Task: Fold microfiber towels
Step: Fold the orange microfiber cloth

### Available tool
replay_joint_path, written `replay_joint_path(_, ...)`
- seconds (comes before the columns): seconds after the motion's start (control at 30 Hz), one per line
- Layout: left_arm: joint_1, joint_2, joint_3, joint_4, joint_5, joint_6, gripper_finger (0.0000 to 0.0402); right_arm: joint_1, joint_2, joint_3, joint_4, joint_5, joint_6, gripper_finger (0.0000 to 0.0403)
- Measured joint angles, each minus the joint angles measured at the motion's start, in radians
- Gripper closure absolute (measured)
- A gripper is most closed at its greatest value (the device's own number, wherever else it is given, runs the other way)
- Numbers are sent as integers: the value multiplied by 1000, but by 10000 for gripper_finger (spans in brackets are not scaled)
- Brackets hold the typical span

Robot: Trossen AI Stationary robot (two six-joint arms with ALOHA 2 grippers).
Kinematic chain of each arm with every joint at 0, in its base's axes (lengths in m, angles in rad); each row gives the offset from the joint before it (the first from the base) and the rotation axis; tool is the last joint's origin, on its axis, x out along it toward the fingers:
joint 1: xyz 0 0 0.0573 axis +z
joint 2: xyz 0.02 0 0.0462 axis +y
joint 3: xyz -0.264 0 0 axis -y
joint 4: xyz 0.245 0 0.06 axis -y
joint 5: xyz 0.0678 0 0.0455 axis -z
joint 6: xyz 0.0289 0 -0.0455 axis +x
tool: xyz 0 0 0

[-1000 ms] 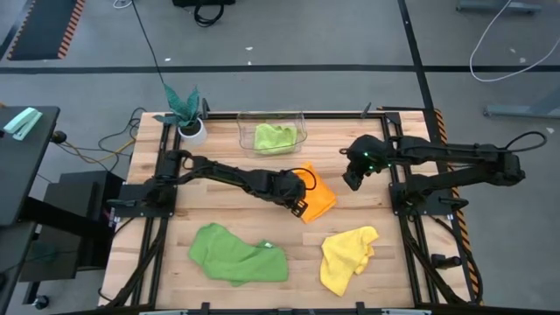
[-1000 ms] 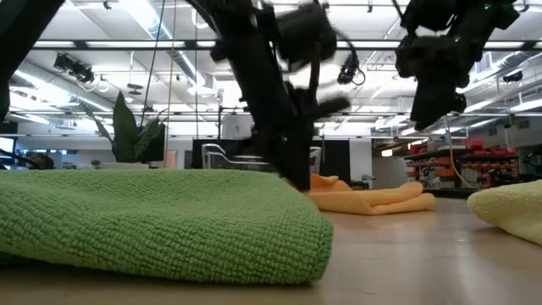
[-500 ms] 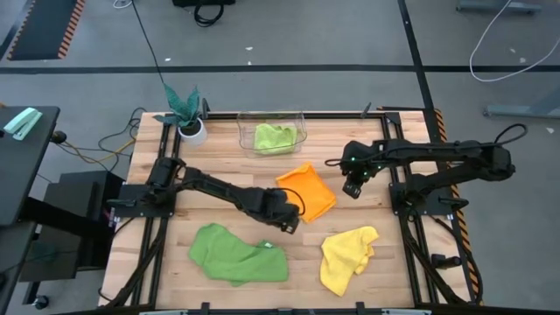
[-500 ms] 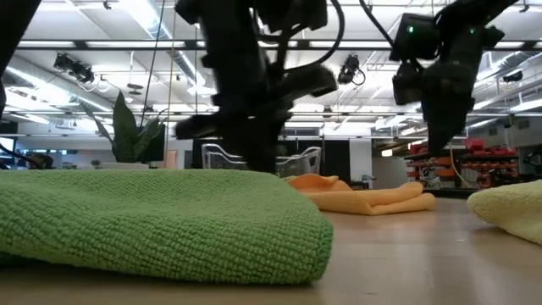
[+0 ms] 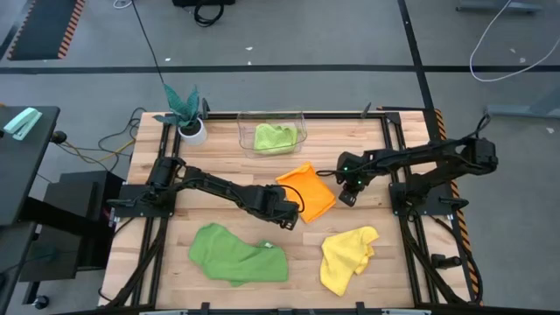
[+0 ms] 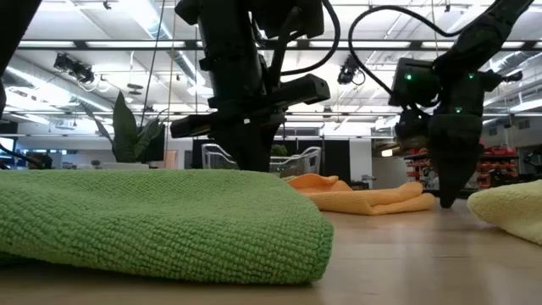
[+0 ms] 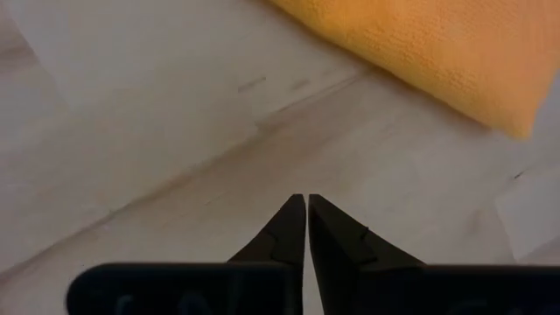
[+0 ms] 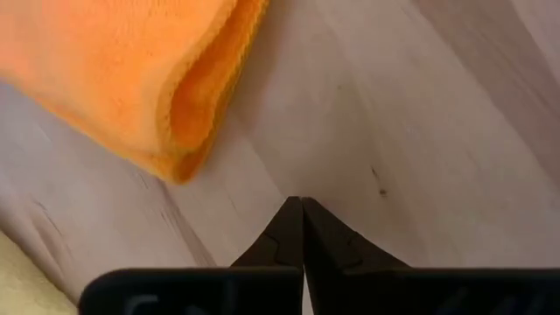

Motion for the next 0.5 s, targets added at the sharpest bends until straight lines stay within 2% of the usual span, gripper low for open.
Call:
replay_joint_path(0.23, 4, 0, 0, -2, -8, 19, 391, 16, 24, 0, 82, -24, 40, 401)
replay_joint_path(0.5, 21, 0, 1, -1, -33, 20, 375, 109, 67, 1, 211, -72, 93, 402)
